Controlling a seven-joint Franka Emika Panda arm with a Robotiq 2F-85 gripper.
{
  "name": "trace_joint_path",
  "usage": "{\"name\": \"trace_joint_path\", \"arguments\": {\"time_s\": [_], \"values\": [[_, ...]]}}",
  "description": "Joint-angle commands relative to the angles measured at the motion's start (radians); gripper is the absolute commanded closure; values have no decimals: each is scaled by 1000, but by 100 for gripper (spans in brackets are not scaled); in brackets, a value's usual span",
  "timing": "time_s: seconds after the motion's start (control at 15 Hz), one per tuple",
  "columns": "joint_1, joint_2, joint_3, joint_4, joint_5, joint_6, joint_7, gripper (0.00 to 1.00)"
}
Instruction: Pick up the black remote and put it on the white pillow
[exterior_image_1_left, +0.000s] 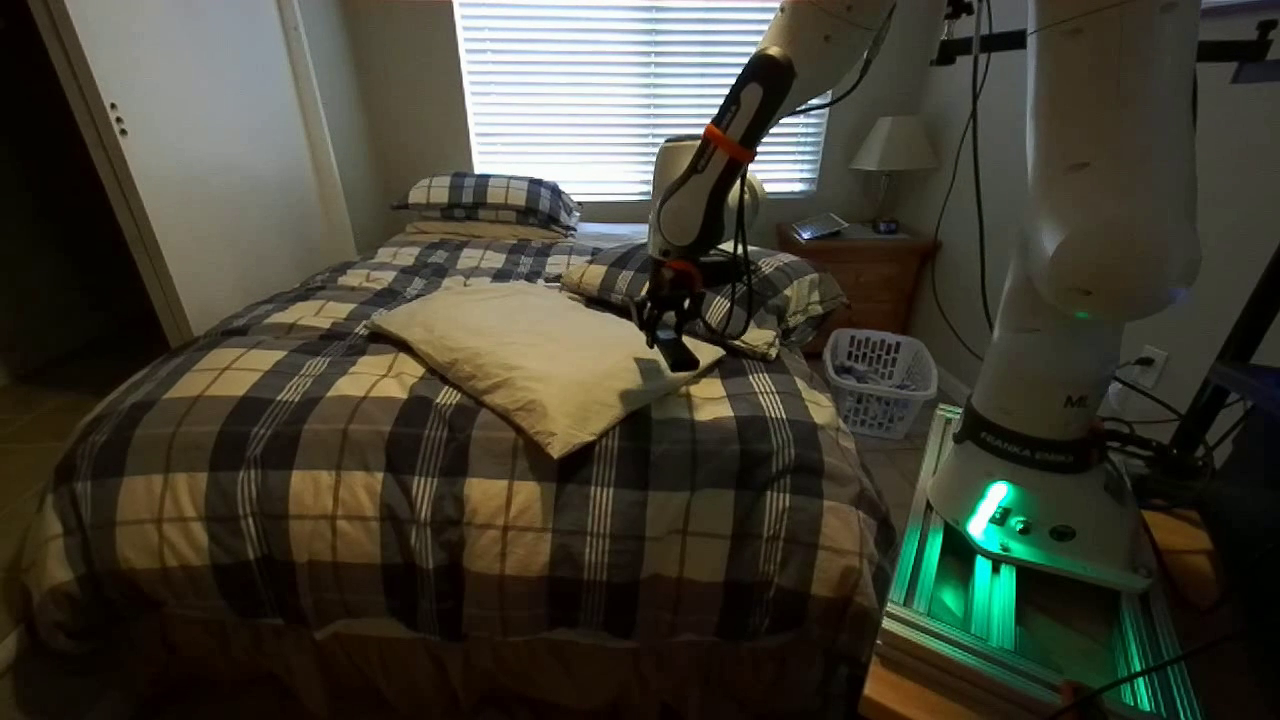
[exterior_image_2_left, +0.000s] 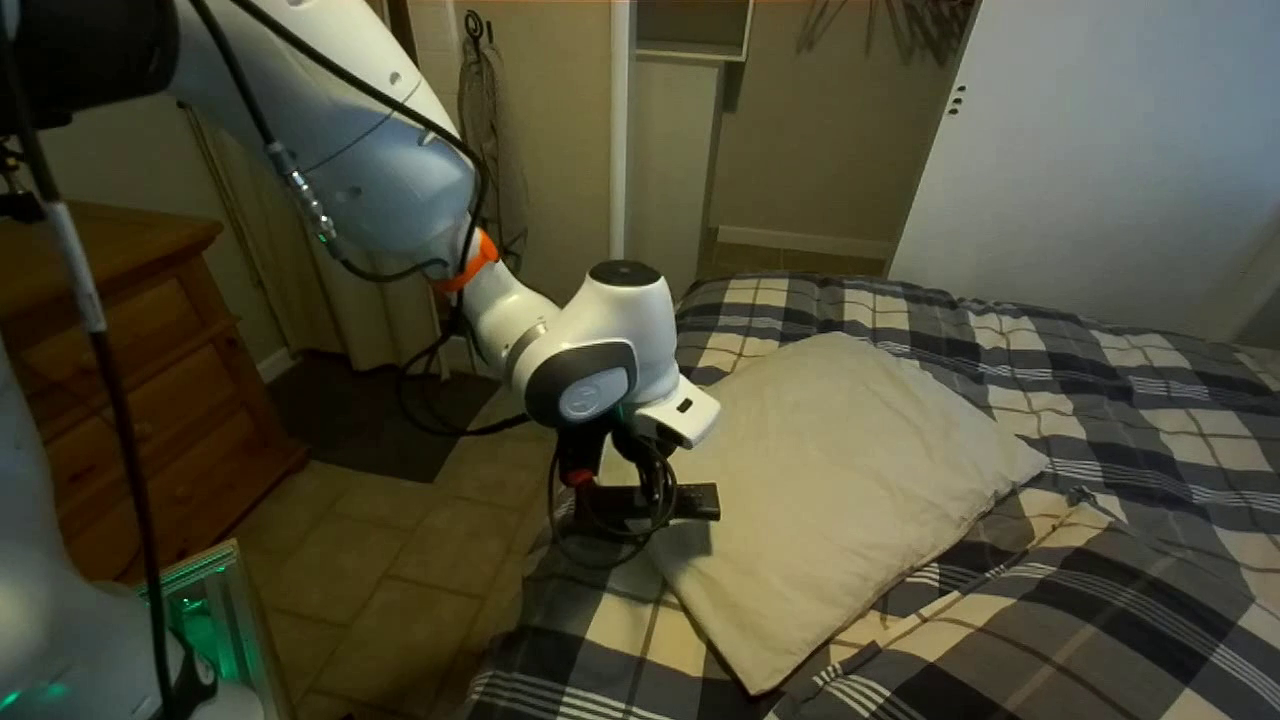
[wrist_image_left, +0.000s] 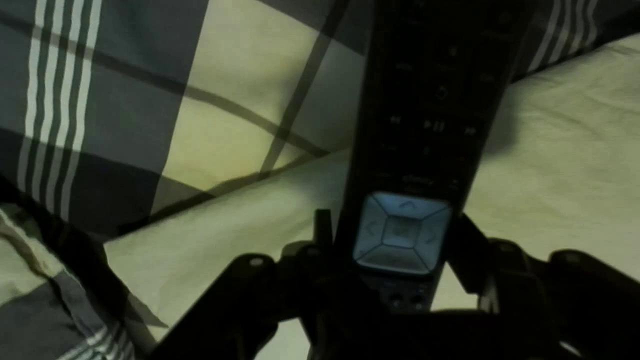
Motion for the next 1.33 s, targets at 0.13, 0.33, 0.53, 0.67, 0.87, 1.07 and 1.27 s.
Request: {"name": "trace_joint_path", "arguments": {"time_s": [0.13,0.33,0.53,0.67,0.87,1.07,1.27], "values": [[-7,2,16,117,-107,-38,-100,68],[-16,-1,28,105,-87,-11,-100,43],[-17,6,28,120,-91,-15,-115,43],[-17,8,28,120,-93,-15,-116,43],[-10,27,18,146,-126,2,-123,68],[-28,64,43,208,-116,14,-209,68],[-40,131,50,288,-128,64,-301,68]]}}
